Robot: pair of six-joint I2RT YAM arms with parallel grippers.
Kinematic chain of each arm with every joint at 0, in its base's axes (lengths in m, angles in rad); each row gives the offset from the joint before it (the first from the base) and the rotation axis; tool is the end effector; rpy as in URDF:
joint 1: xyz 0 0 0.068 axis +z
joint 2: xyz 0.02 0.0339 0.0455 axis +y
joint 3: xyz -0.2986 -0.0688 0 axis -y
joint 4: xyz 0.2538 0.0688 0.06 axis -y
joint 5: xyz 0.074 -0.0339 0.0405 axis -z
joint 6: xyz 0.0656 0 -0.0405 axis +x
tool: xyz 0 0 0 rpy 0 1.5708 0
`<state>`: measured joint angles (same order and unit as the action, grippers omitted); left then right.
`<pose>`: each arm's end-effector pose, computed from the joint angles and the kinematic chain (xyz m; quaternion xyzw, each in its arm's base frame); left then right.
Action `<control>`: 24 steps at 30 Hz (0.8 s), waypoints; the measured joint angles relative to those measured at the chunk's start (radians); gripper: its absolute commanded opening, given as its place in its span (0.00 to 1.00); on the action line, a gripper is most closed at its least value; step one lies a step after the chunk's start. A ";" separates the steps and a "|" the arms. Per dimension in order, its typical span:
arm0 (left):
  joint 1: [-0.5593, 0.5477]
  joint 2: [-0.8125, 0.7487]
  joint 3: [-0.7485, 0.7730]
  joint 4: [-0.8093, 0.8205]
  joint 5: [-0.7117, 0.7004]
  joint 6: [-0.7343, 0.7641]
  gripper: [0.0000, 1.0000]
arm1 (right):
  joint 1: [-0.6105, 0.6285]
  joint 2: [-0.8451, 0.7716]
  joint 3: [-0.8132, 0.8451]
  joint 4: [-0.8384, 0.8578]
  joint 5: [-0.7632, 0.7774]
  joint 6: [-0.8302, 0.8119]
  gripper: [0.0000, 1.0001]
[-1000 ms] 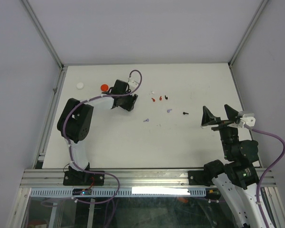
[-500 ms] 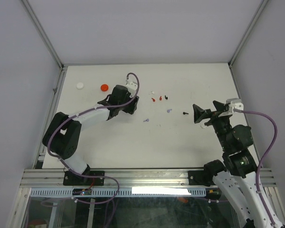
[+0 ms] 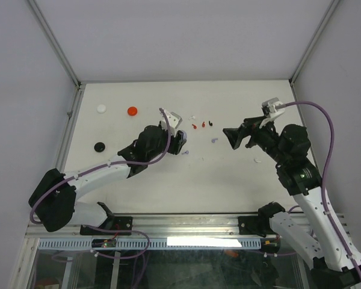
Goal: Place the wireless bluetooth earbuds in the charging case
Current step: Pick up the charging case at the center of the board.
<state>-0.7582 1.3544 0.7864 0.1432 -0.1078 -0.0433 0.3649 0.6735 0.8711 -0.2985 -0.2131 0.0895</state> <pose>0.2437 -0.2211 0.2618 0.2662 0.7962 -0.1695 0.5161 0.1455 0.0704 0.3945 -0.1719 0.7209 0.2271 0.6318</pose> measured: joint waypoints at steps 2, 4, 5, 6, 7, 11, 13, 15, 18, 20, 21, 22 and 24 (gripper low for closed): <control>-0.032 -0.034 -0.021 0.032 -0.006 0.000 0.27 | 0.000 0.042 0.025 -0.006 -0.048 0.013 0.99; -0.063 -0.066 -0.045 0.069 -0.016 0.001 0.28 | 0.000 0.097 0.052 -0.011 -0.106 0.029 0.99; -0.075 -0.083 -0.059 0.087 -0.019 0.002 0.28 | 0.000 0.121 0.063 -0.012 -0.133 0.037 0.99; -0.086 -0.100 -0.074 0.106 -0.022 0.002 0.28 | 0.000 0.149 0.074 -0.013 -0.163 0.043 0.99; -0.095 -0.116 -0.090 0.125 -0.023 0.003 0.28 | 0.000 0.183 0.084 -0.013 -0.198 0.049 0.99; -0.127 -0.159 -0.135 0.193 -0.027 0.006 0.28 | 0.005 0.304 0.113 -0.025 -0.317 0.073 0.97; -0.144 -0.167 -0.144 0.219 -0.031 0.009 0.28 | 0.016 0.356 0.128 -0.035 -0.357 0.090 0.96; -0.160 -0.169 -0.147 0.233 -0.035 0.011 0.29 | 0.032 0.395 0.145 -0.042 -0.381 0.106 0.93; -0.187 -0.169 -0.148 0.256 -0.048 0.018 0.29 | 0.068 0.444 0.180 -0.049 -0.403 0.133 0.87; -0.199 -0.170 -0.148 0.270 -0.050 0.026 0.29 | 0.095 0.472 0.208 -0.050 -0.407 0.148 0.82; -0.206 -0.171 -0.148 0.275 -0.051 0.028 0.29 | 0.106 0.485 0.218 -0.051 -0.407 0.153 0.80; -0.210 -0.171 -0.148 0.278 -0.051 0.029 0.29 | 0.119 0.499 0.230 -0.054 -0.406 0.158 0.76; -0.217 -0.174 -0.154 0.294 -0.056 0.032 0.29 | 0.143 0.529 0.247 -0.061 -0.404 0.169 0.71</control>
<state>-0.9752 1.1809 0.6319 0.4374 -0.1635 -0.0116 0.5076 1.2030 1.1183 -0.3599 -0.6170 0.2584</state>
